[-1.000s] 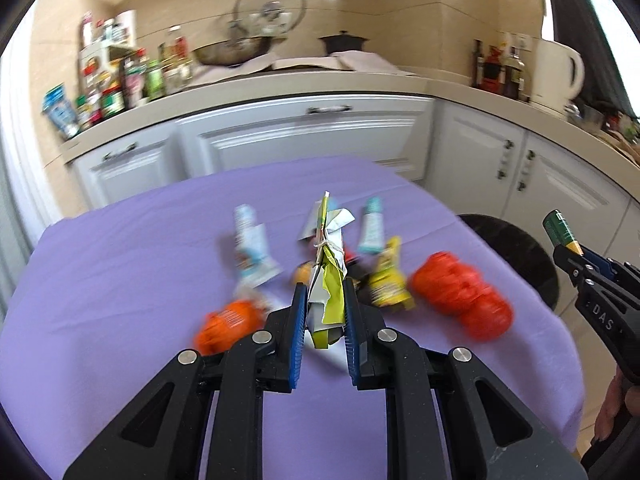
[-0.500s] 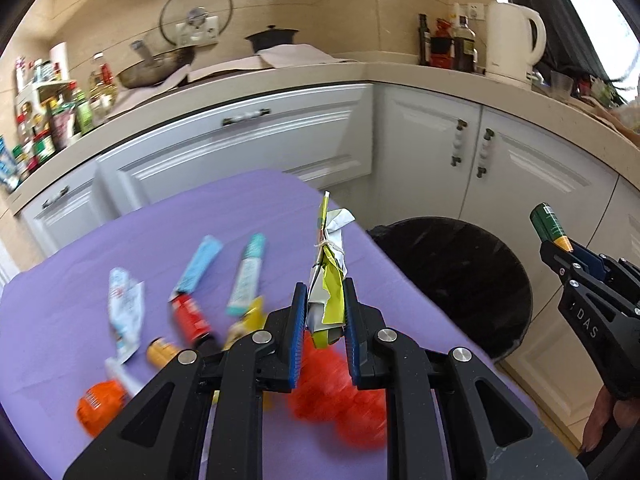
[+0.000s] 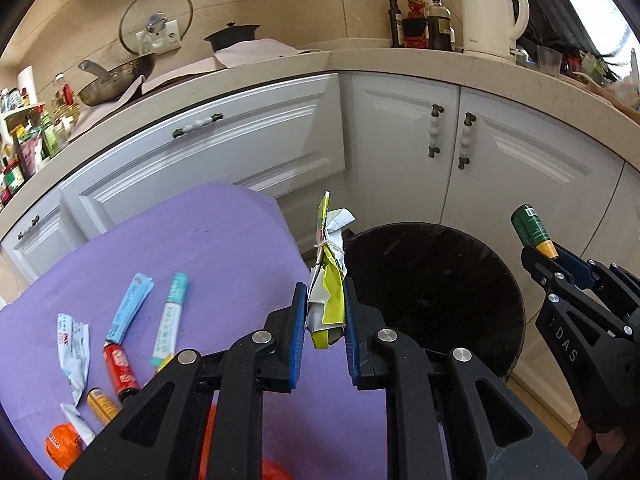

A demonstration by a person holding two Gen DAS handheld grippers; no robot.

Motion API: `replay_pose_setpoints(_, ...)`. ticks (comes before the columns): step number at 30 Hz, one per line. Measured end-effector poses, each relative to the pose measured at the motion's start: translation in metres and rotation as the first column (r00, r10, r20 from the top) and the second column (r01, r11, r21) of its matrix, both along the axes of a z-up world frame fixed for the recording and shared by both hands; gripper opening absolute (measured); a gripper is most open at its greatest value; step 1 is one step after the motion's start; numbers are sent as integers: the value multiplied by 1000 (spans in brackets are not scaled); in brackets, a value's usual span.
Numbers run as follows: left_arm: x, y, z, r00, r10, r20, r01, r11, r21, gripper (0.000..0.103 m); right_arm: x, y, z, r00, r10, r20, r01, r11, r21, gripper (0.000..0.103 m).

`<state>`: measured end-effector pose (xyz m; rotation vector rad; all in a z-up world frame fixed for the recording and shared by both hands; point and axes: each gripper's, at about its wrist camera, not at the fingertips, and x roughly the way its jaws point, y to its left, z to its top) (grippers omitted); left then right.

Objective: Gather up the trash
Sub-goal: 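Move both tools over the black bin and open them to drop the items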

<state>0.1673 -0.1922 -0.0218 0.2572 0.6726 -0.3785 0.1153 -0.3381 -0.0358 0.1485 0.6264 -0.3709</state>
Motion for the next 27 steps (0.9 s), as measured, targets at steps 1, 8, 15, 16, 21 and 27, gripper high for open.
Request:
replay_pose_setpoints(1, 2, -2, -1, 1000, -1, -1, 1, 1000, 3, 18, 1, -1, -1, 1000, 0, 0, 0, 1000, 2, 23)
replay_pose_setpoints(8, 12, -21, -8, 1000, -10, -6, 10, 1000, 26, 19, 14, -12, -7, 1000, 3, -8, -3, 1000, 11, 23)
replay_pose_setpoints(15, 21, -31, -19, 998, -15, -53, 17, 999, 42, 25, 23, -16, -15, 1000, 1, -19, -1, 1000, 8, 43)
replay_pose_setpoints(16, 20, -30, -19, 998, -14, -55, 16, 999, 39, 26, 23, -16, -15, 1000, -1, -19, 1, 1000, 9, 43)
replay_pose_setpoints(21, 17, -24, -13, 999, -10, -51, 11, 1000, 25, 26, 17, -14, -13, 1000, -10, -21, 10, 1000, 14, 43)
replay_pose_setpoints(27, 4, -7, -2, 999, 4, -38, -4, 1000, 3, 26, 6, 0, -6, 1000, 3, -21, -2, 1000, 21, 43)
